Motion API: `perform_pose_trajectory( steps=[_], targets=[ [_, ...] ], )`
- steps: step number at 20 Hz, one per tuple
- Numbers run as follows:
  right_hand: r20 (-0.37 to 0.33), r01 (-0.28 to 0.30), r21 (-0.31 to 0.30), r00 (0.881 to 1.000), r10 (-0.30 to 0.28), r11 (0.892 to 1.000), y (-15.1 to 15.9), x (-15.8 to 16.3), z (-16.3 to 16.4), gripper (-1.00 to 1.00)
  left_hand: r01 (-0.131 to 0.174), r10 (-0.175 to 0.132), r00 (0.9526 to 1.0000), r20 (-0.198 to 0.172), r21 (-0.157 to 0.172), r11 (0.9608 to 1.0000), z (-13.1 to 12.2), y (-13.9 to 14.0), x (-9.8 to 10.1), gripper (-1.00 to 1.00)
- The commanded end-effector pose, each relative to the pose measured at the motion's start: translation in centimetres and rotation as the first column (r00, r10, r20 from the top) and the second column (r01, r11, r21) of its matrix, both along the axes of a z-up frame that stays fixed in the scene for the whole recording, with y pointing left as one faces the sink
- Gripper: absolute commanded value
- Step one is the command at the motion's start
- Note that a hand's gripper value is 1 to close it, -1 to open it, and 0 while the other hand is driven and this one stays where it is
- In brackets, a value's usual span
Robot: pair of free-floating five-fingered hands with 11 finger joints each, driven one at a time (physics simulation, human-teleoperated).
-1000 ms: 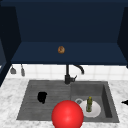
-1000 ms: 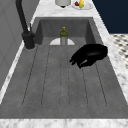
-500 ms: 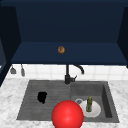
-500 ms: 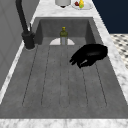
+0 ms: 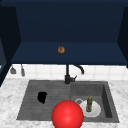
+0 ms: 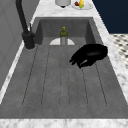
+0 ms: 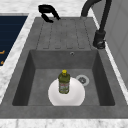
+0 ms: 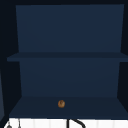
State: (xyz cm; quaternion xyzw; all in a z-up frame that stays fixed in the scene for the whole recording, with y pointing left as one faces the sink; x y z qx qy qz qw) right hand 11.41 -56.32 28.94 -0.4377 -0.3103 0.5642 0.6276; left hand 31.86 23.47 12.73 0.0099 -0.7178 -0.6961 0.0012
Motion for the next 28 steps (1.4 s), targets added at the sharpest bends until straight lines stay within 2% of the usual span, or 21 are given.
perform_pose_trajectory(
  steps=[1, 7, 16, 19, 25, 28],
  targets=[
    [0.0, 0.001, 0.01, 1.0, -0.001, 1.0, -1.2, 0.0, -0.5, -1.0, 0.0, 0.0, 1.0, 0.0, 0.0, 1.0, 0.0, 0.0, 0.0, 0.0],
    [-0.002, 0.014, -0.013, 1.0, -0.014, 1.0, -1.8, -0.1, -0.5, -1.0, 0.0, 0.0, 1.0, 0.0, 0.0, 1.0, 0.0, 0.0, 0.0, 0.0],
    [-0.02, -0.019, -0.004, 1.0, 0.018, 1.0, -4.3, 1.9, -2.1, -1.0, 0.0, 0.0, 1.0, 0.0, 0.0, 1.0, 0.0, 0.0, 0.0, 0.0],
    [-0.04, -0.003, -0.004, 0.999, 0.002, 1.0, -4.1, 2.6, -2.5, -1.0, 0.0, 0.0, 1.0, 0.0, 0.0, 1.0, 0.0, 0.0, 0.0, 0.0],
    [-0.014, -0.037, -0.064, 0.999, 0.036, 0.997, -3.2, 2.3, -2.5, -1.0, 0.0, 0.0, 1.0, 0.0, 0.0, 1.0, 0.0, 0.0, 0.0, 0.0],
    [-0.04, -0.038, -0.071, 0.999, 0.035, 0.997, -2.7, 3.1, -2.9, -1.0, 0.0, 0.0, 1.0, 0.0, 0.0, 1.0, 0.0, 0.0, 0.0, 0.0]
  ],
)
